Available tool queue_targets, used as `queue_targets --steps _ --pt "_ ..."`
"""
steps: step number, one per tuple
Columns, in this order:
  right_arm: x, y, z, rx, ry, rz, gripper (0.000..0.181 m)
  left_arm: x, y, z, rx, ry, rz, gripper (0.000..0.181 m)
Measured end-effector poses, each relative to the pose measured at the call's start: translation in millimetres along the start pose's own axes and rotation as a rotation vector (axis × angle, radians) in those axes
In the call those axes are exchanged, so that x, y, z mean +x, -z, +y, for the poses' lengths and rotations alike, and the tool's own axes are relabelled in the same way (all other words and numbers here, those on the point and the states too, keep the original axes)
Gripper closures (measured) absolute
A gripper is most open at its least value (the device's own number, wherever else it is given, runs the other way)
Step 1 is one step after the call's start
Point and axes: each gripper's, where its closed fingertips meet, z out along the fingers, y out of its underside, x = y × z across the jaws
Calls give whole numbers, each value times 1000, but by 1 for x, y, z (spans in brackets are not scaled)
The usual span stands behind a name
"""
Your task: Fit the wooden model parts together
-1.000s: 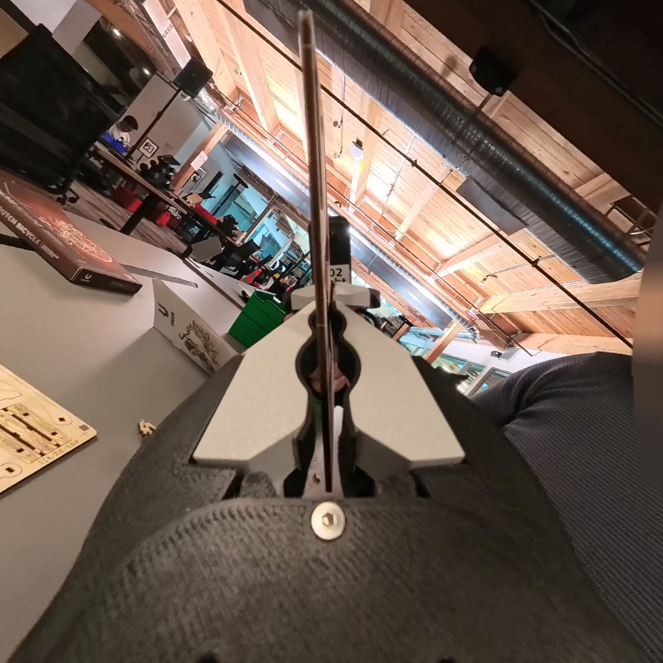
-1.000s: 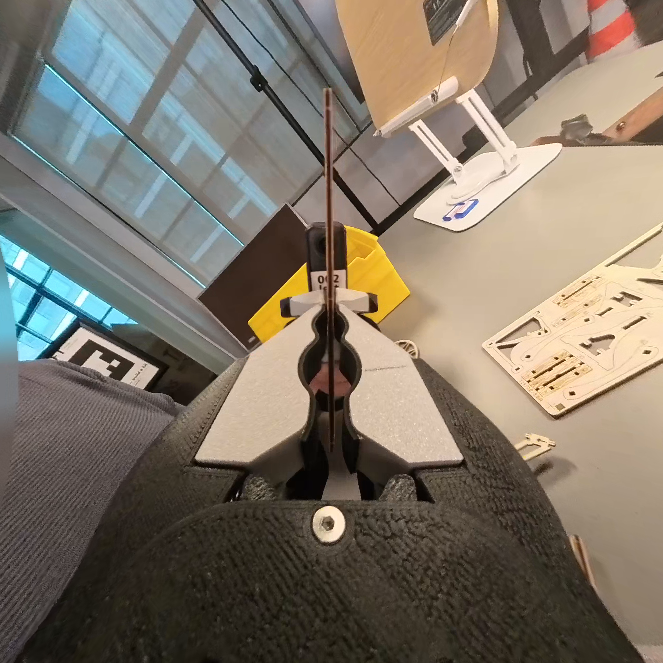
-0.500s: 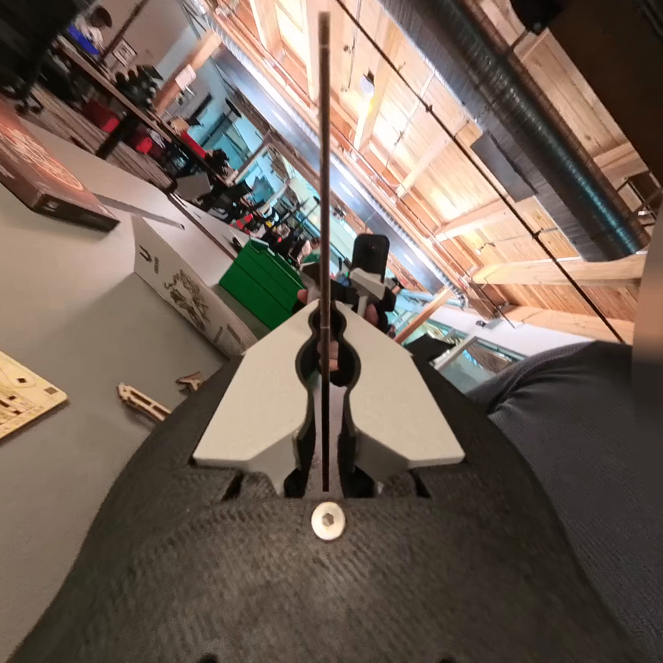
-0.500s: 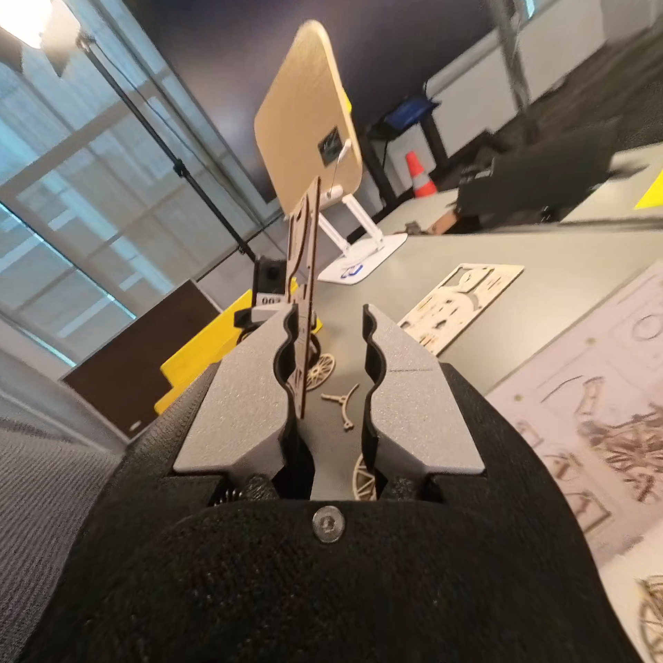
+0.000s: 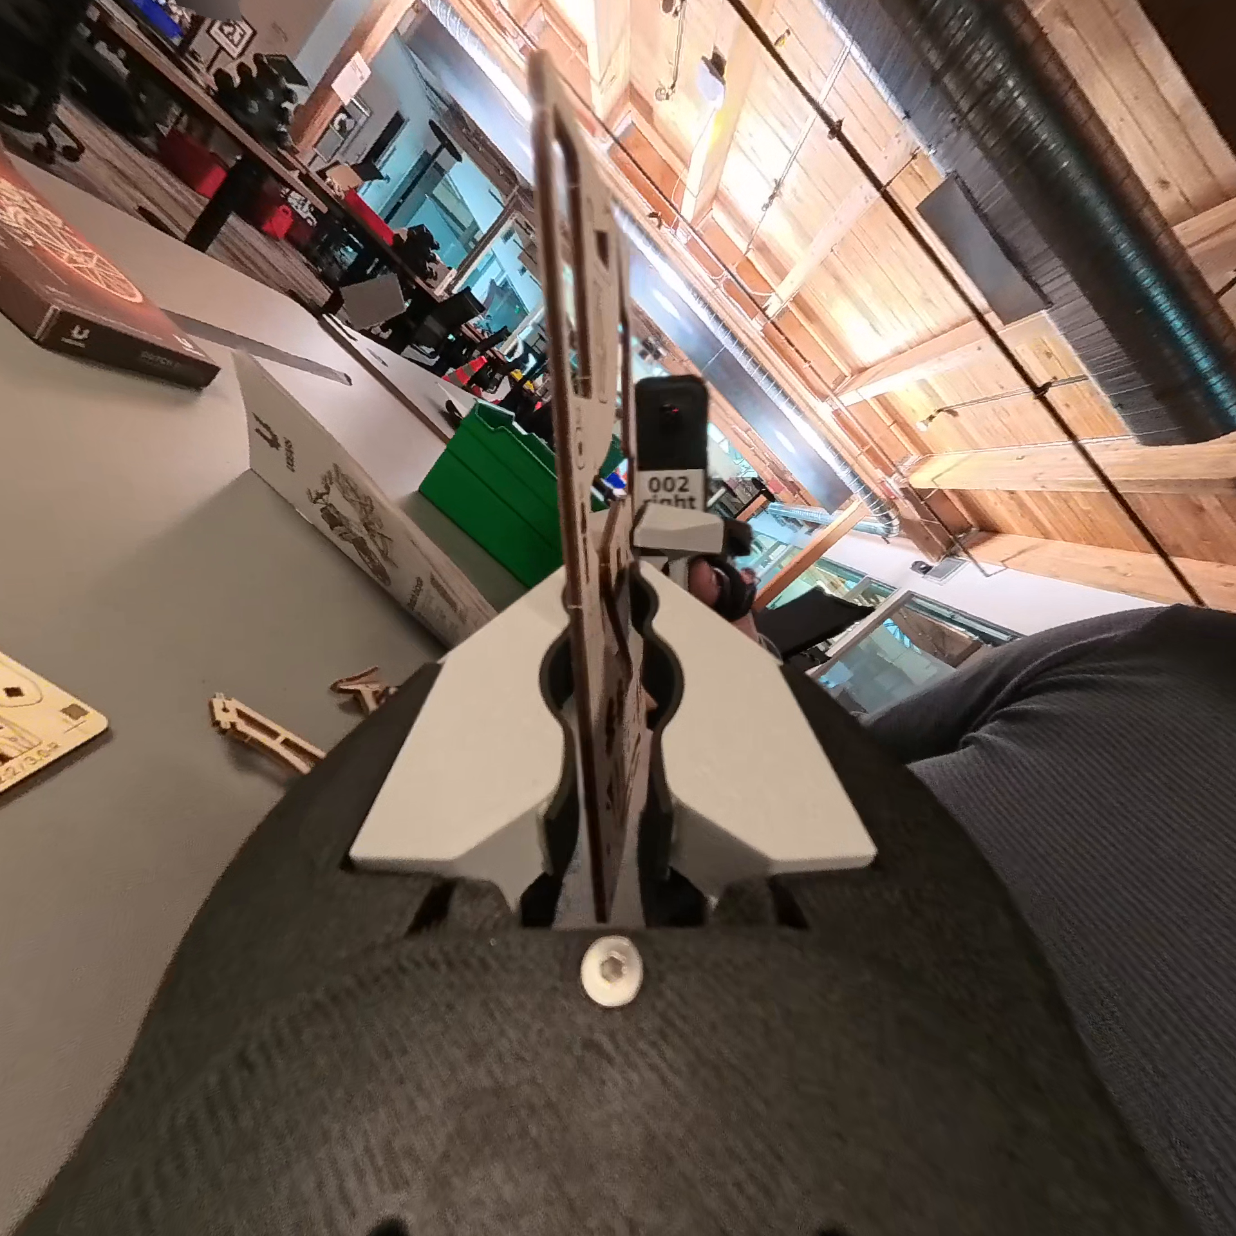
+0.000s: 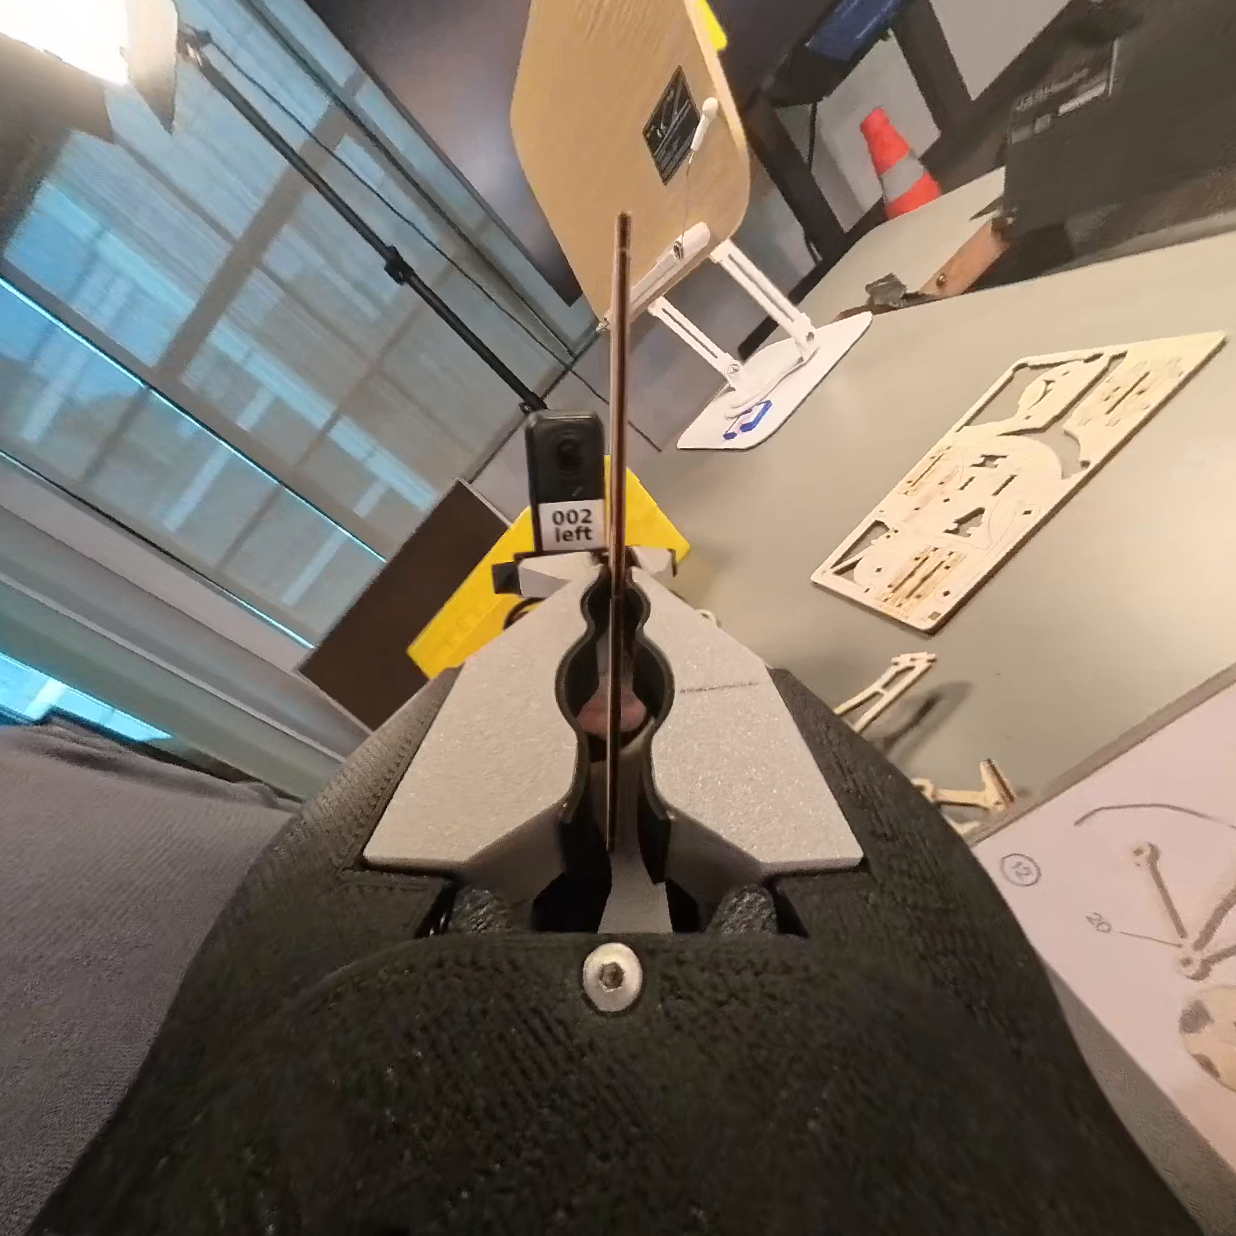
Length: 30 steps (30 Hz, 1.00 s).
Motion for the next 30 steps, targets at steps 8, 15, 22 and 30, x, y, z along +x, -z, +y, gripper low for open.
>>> queue_targets --steps 8,15,22,30 --pt "6 2 -4 86 -356 -130 181 6 4 -6 28 99 89 171" --pt "13 2 4 31 -239 -40 180 -8 6 3 -21 107 24 180" --pt "17 -2 9 -27 -142 38 168 -15 6 3 -15 159 2 180" --pt "18 -1 6 -28 -37 83 174 -10 3 4 -26 94 -9 180"
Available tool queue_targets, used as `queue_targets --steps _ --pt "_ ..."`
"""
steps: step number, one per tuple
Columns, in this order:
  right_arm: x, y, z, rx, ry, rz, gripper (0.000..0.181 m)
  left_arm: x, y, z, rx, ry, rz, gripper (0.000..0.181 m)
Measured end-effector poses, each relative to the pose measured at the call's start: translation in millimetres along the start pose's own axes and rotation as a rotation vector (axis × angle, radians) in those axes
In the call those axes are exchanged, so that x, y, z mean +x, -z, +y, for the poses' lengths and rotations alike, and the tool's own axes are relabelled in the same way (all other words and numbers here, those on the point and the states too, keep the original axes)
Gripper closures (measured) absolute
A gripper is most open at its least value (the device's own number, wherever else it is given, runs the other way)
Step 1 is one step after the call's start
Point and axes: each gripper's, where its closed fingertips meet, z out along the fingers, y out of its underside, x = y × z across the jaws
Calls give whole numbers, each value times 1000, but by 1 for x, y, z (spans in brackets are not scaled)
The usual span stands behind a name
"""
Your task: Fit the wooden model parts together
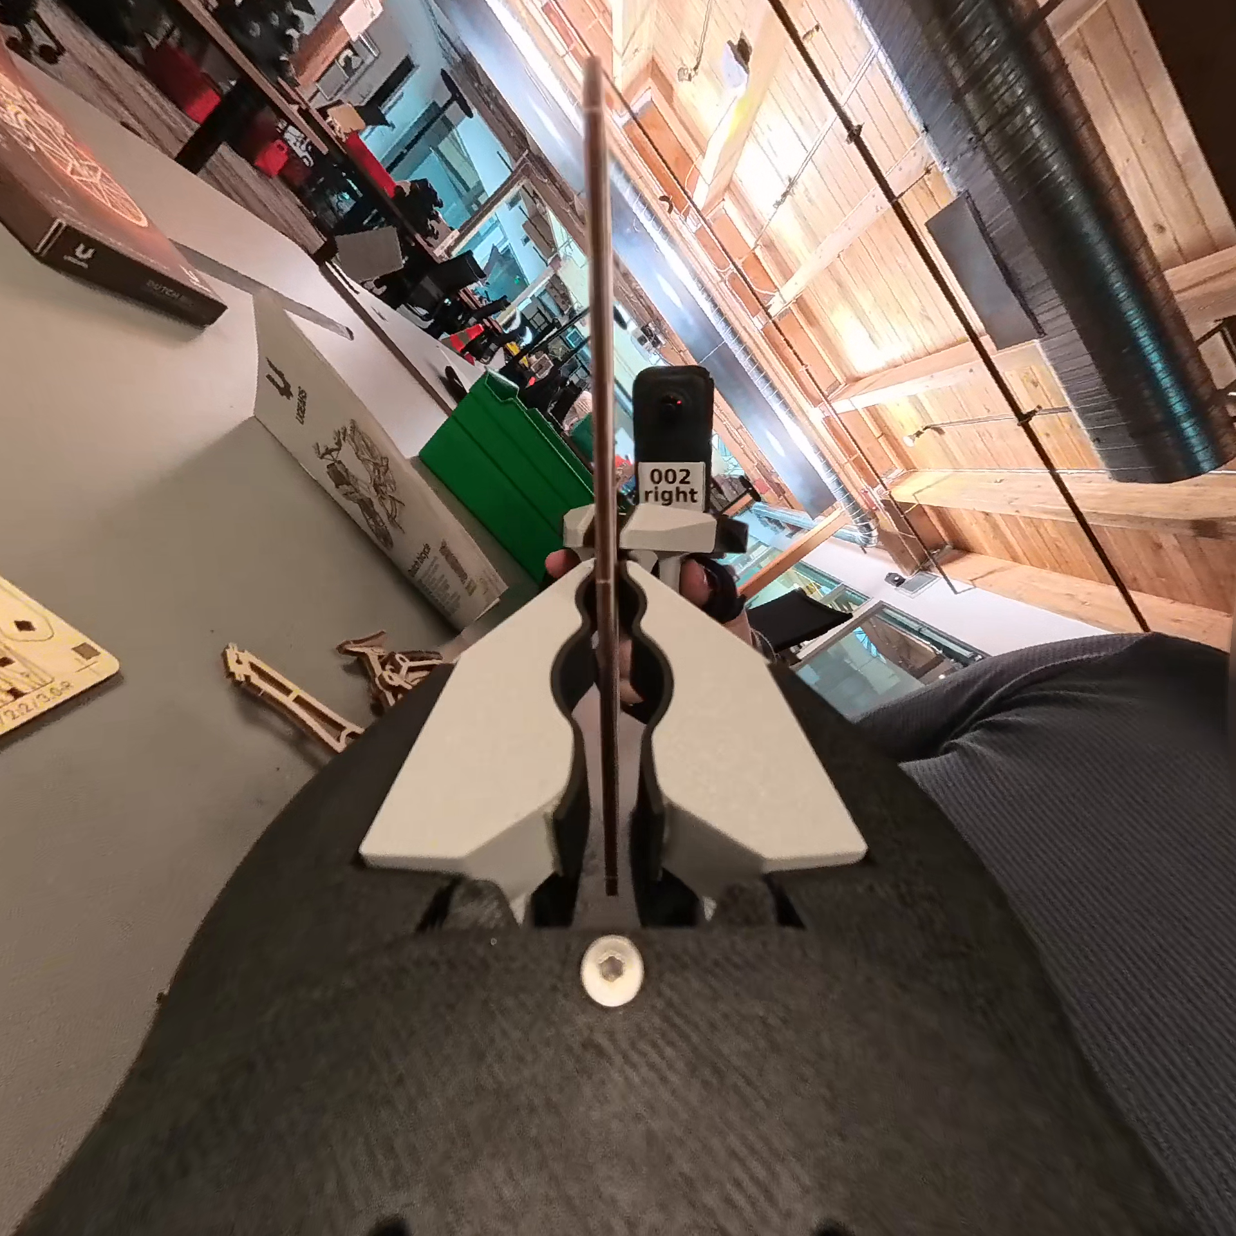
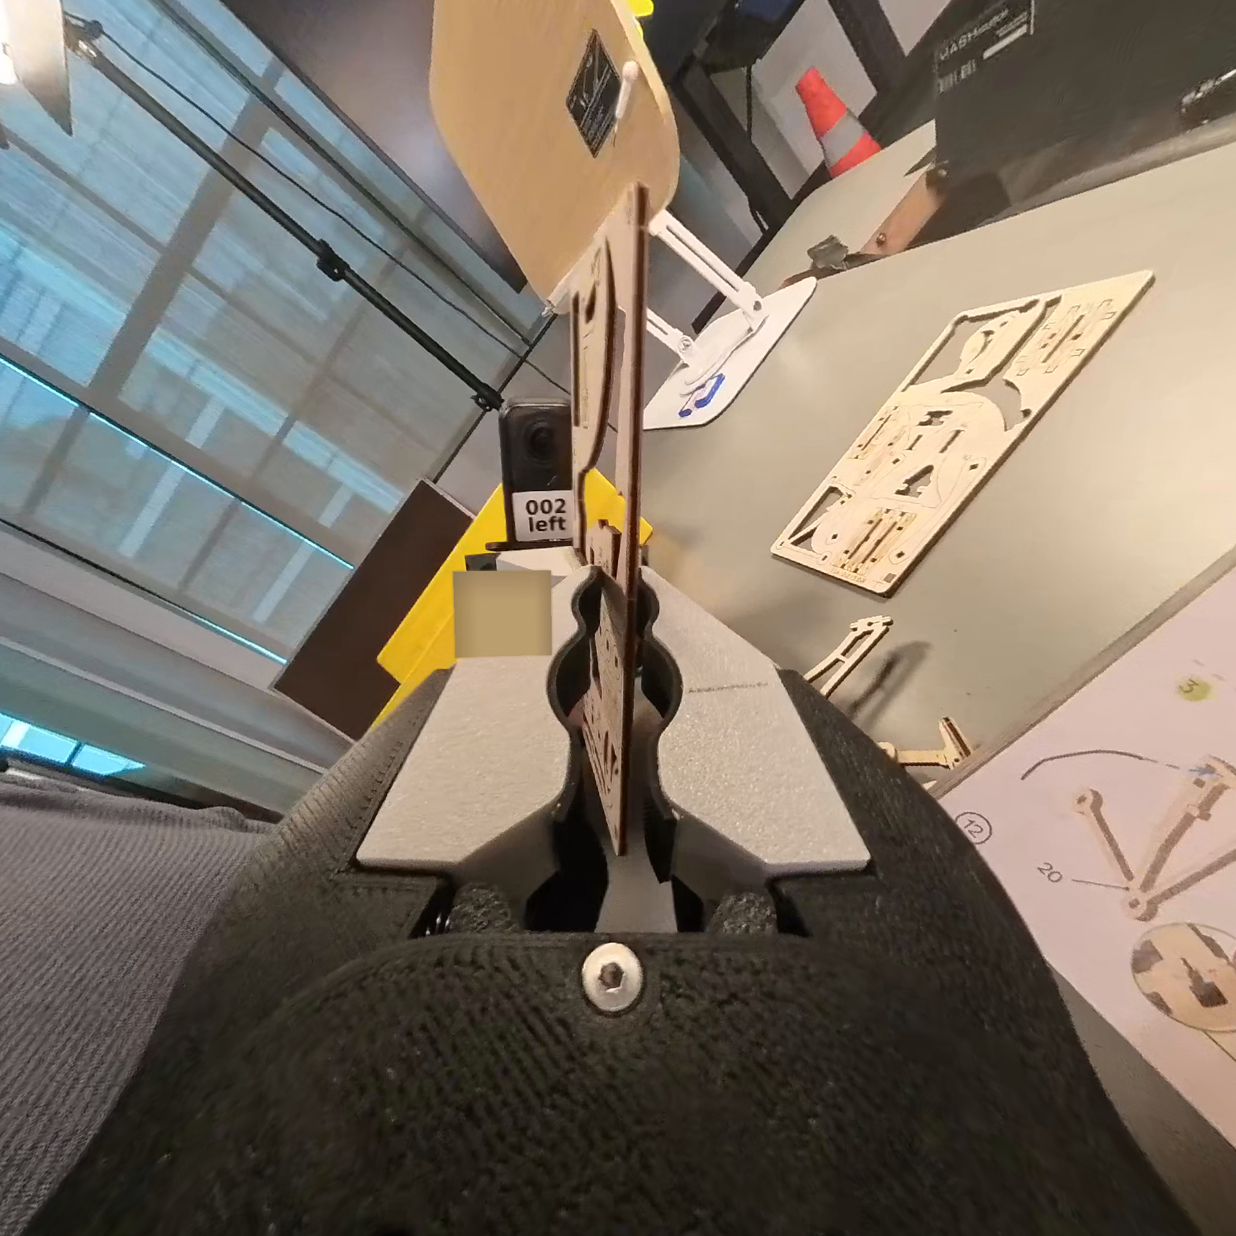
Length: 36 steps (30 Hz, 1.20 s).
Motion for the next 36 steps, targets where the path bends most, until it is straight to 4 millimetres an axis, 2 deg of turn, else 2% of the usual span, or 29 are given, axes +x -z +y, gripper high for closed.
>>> queue_targets --steps 7,11,15,18,23,30,36 --pt "4 0 2 -48 124 67 170 -2 0 1 -20 -99 -86 180" --pt "-4 -9 6 -84 135 43 169 4 10 0 -19 -181 -188 180" --pt "-19 -30 26 -149 147 8 168 14 39 7 16 -228 -304 179" --pt "-25 -42 47 -200 143 1 168 15 60 20 60 -169 -372 179" --pt "-22 -51 76 -270 108 32 168 9 80 42 95 -69 -442 178" --pt "-7 -48 87 -258 135 182 156 1 84 56 69 -96 -569 179" --pt "-2 -42 85 -234 348 314 151 0 79 62 57 -107 -639 179"
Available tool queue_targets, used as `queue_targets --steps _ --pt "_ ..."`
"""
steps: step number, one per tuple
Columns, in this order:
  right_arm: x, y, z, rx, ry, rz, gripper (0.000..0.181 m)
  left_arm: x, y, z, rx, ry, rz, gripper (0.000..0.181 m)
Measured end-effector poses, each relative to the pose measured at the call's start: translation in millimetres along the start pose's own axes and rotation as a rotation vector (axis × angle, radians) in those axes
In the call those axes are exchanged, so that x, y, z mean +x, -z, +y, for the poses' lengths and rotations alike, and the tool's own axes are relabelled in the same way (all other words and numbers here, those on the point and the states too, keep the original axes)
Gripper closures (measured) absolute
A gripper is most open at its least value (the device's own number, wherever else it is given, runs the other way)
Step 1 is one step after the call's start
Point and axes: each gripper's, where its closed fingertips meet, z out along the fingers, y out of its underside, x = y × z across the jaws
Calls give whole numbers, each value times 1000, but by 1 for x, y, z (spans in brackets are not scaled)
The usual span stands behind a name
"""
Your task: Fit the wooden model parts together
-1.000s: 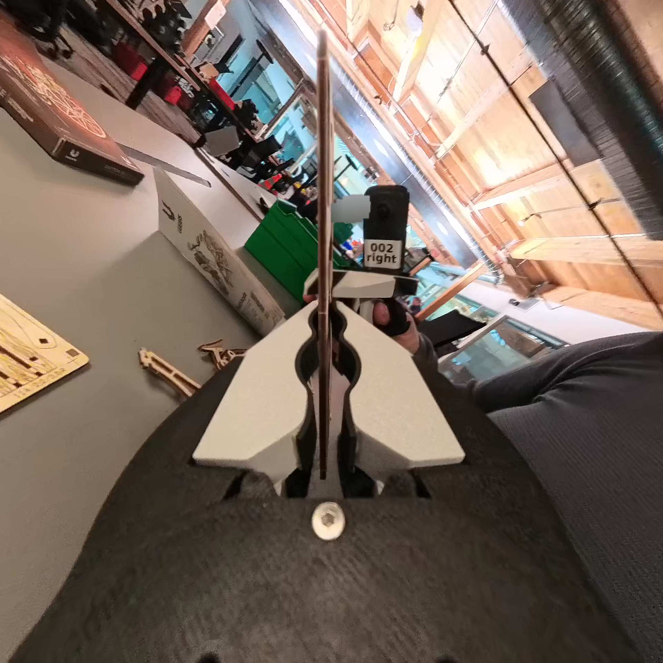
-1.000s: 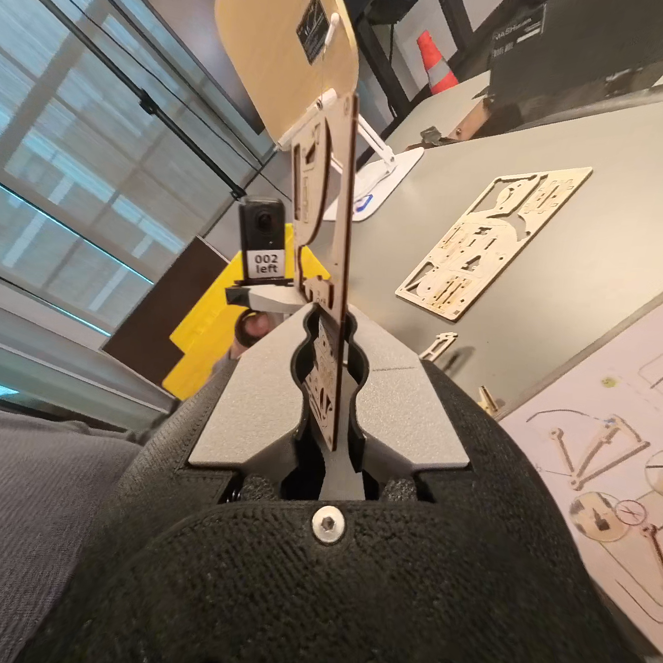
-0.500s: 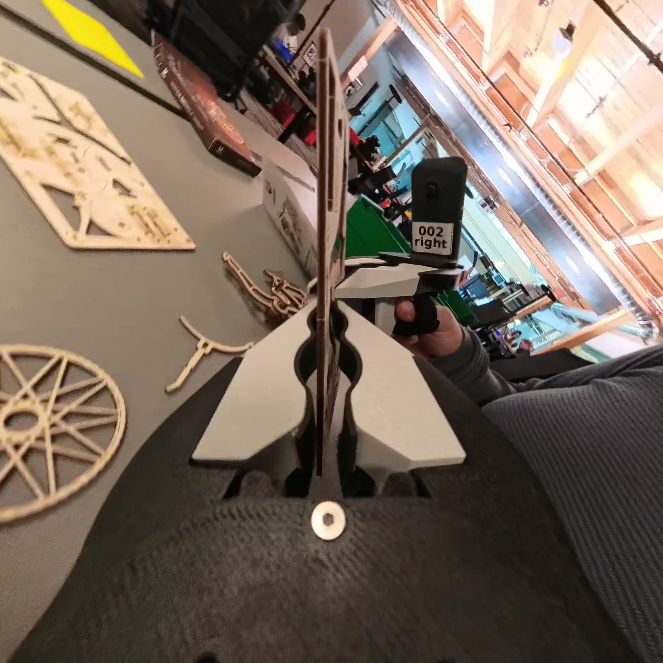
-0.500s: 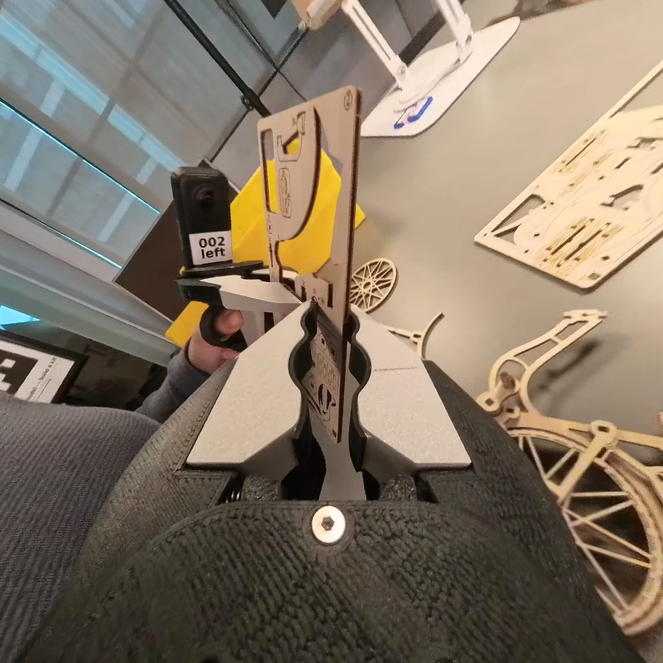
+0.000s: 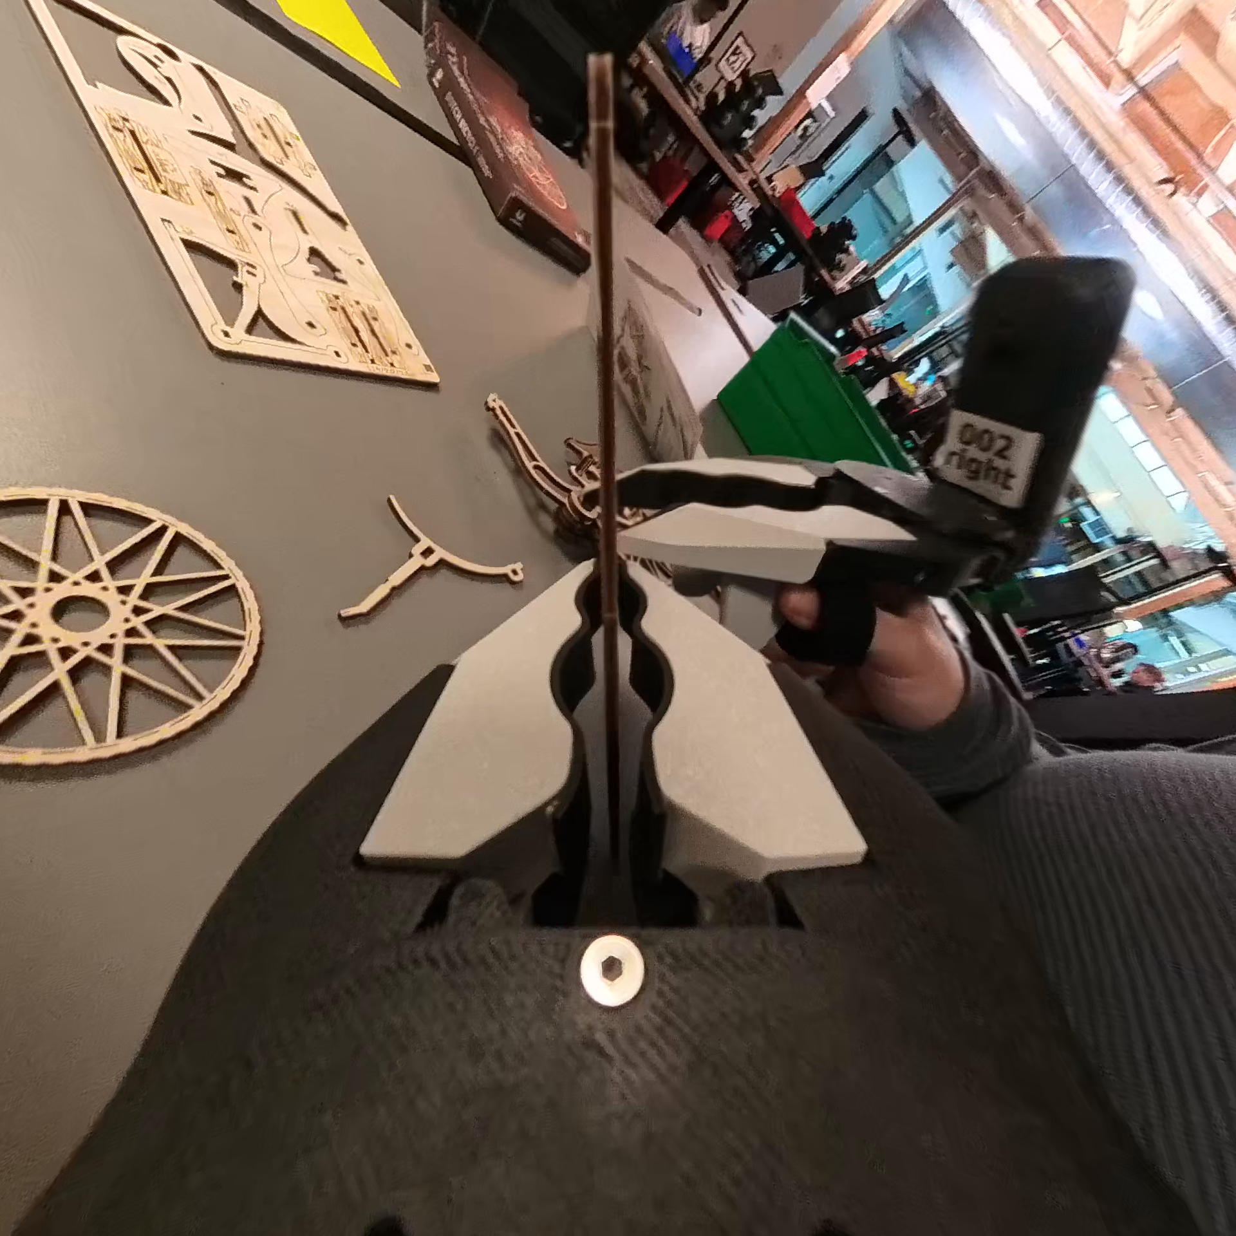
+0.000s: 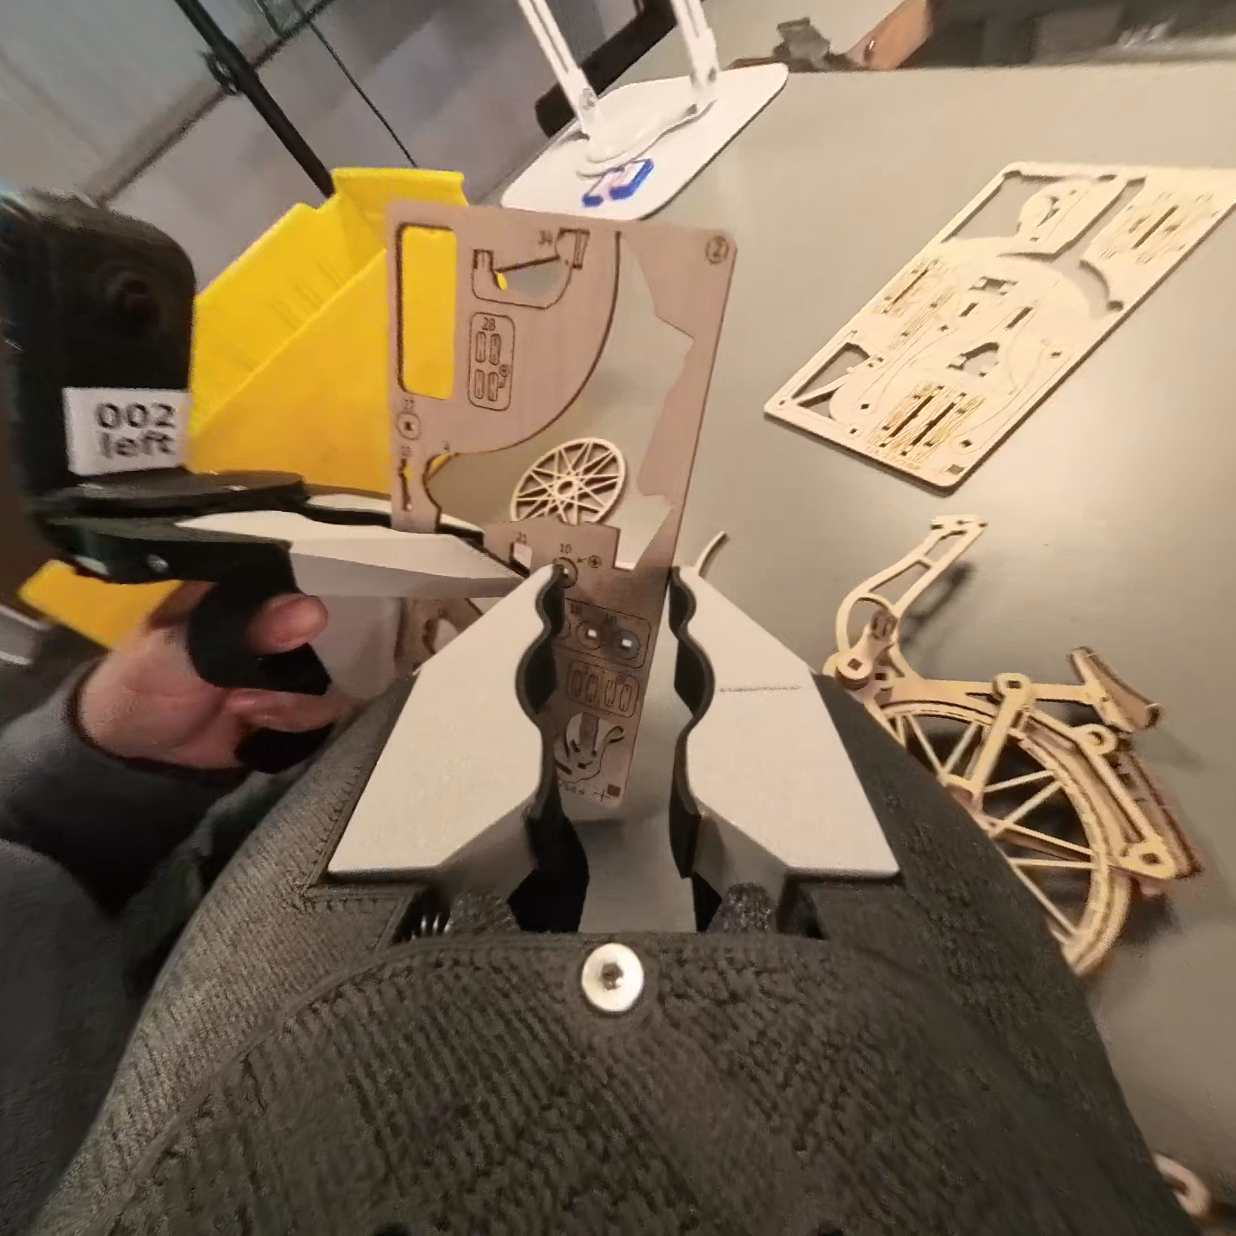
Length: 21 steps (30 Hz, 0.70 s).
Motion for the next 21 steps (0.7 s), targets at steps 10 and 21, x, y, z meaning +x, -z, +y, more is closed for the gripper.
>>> queue_targets --steps 10,21 --pt "1 8 -5 -3 223 128 149 -5 -1 4 -2 24 -66 179" --pt "5 5 -5 -57 440 256 140 0 -2 6 -21 -2 -76 179"
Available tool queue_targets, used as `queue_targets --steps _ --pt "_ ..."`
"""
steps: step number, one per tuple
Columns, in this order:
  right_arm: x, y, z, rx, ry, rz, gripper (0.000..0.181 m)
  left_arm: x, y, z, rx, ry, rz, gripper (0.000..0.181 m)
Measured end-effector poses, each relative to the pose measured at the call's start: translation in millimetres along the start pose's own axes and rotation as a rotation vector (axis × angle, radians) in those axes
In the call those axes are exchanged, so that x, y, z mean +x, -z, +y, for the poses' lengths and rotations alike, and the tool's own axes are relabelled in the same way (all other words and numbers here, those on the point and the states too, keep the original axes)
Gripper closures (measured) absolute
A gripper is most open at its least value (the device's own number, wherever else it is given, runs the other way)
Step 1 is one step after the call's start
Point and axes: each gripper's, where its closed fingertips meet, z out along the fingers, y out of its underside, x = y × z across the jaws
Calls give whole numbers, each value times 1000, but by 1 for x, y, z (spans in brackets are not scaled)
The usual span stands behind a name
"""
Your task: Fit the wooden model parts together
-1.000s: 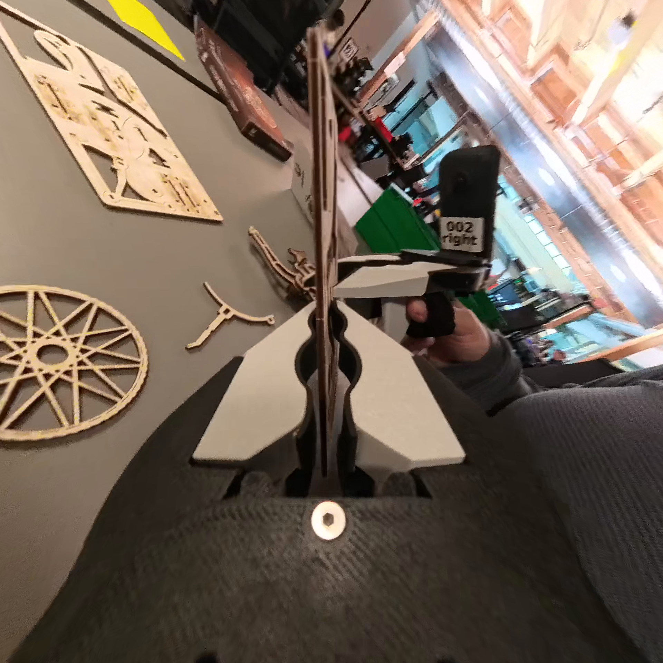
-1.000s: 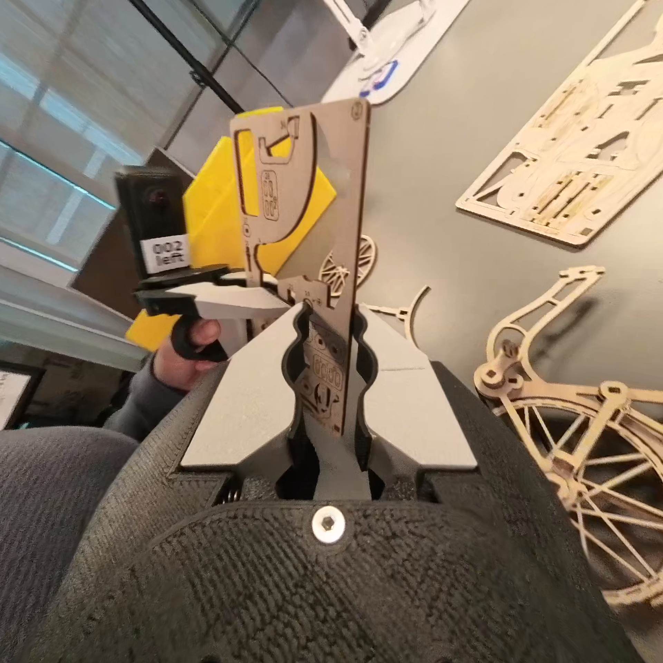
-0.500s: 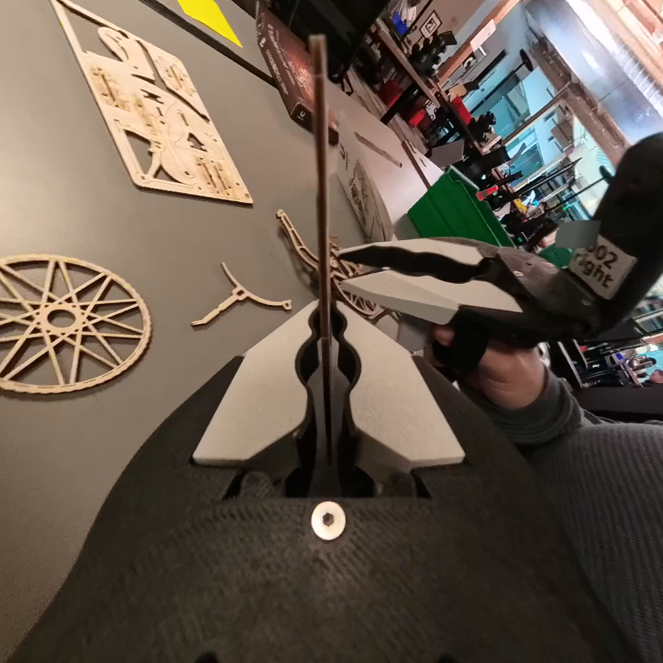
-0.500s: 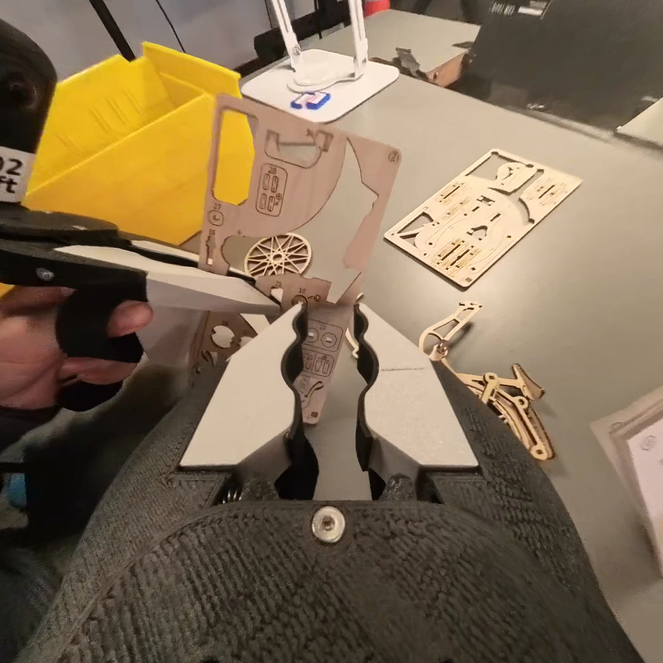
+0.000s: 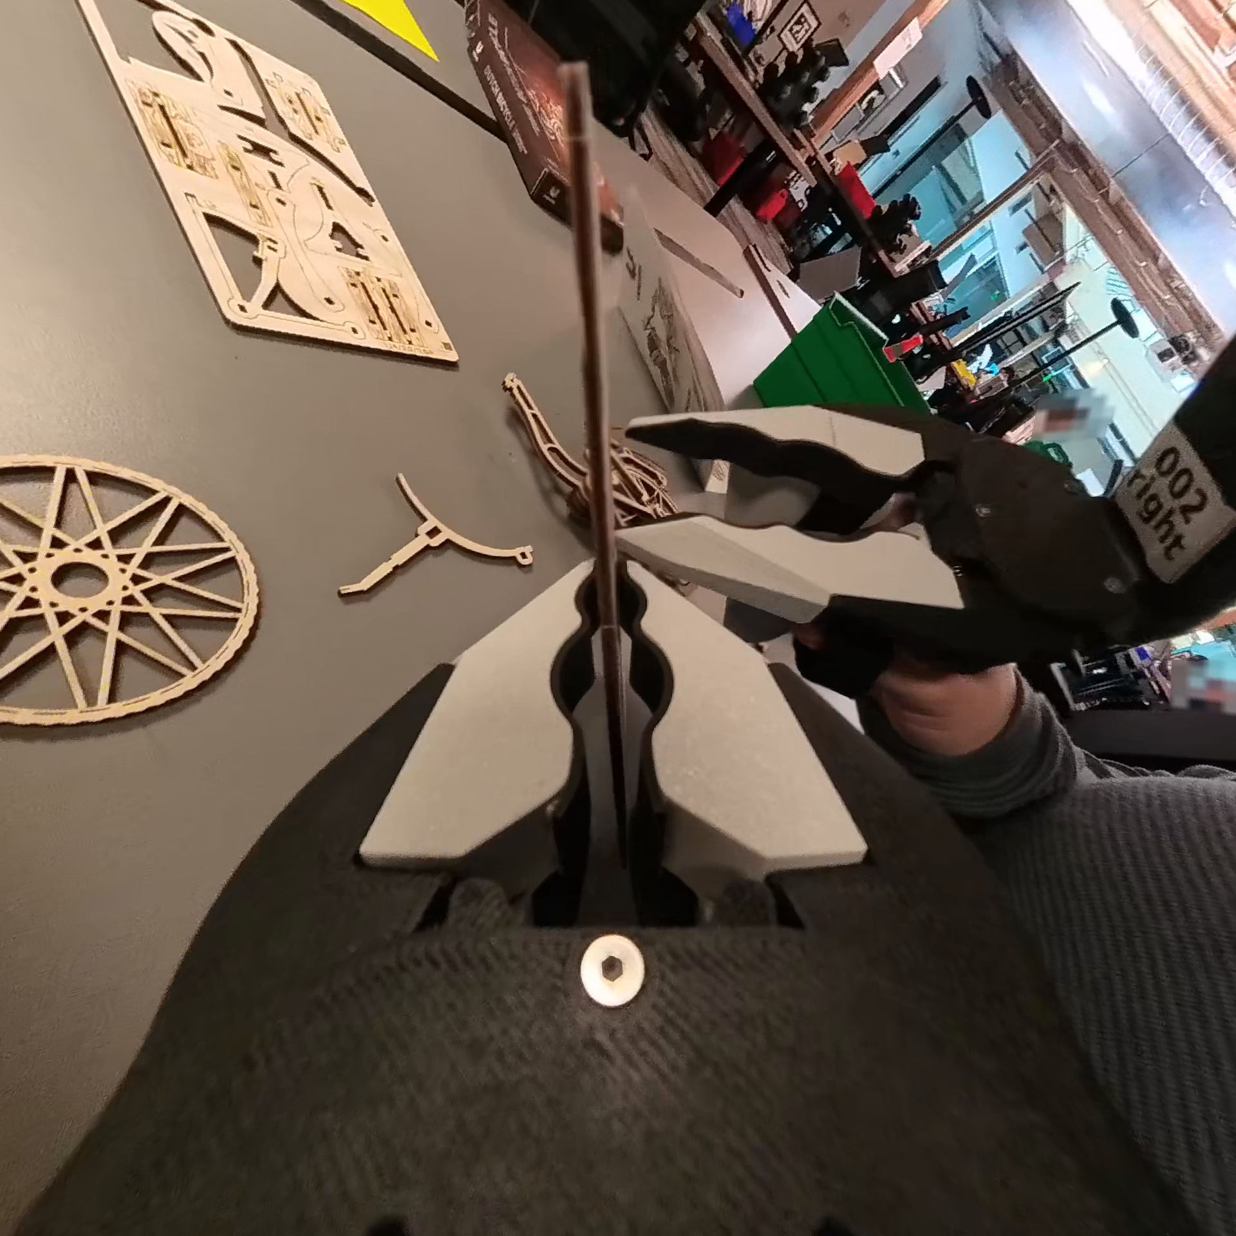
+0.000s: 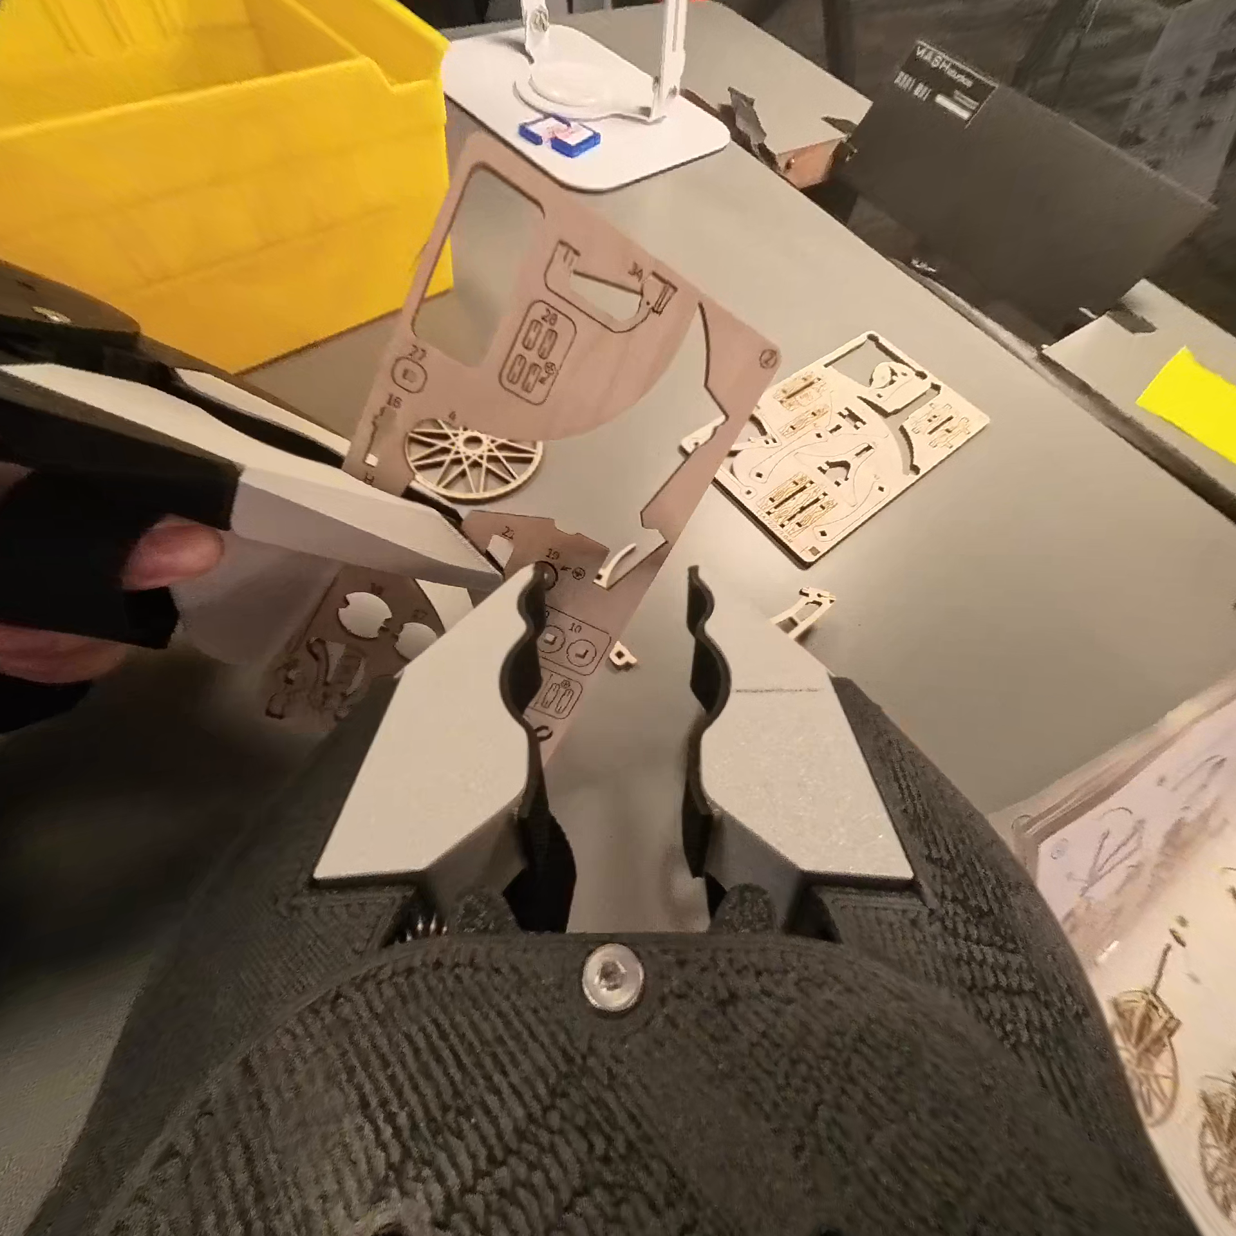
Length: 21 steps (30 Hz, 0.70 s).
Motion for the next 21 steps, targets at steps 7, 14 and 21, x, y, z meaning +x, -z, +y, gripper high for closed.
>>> queue_targets --steps 7,14,21 --pt "1 2 -1 -30 52 33 140 -2 1 -2 10 9 -15 179" --pt "3 -1 2 -35 0 12 141 -1 1 0 -4 -30 -39 179" --pt "1 -1 2 -48 -2 0 137 0 0 1 -9 -65 -48 179"
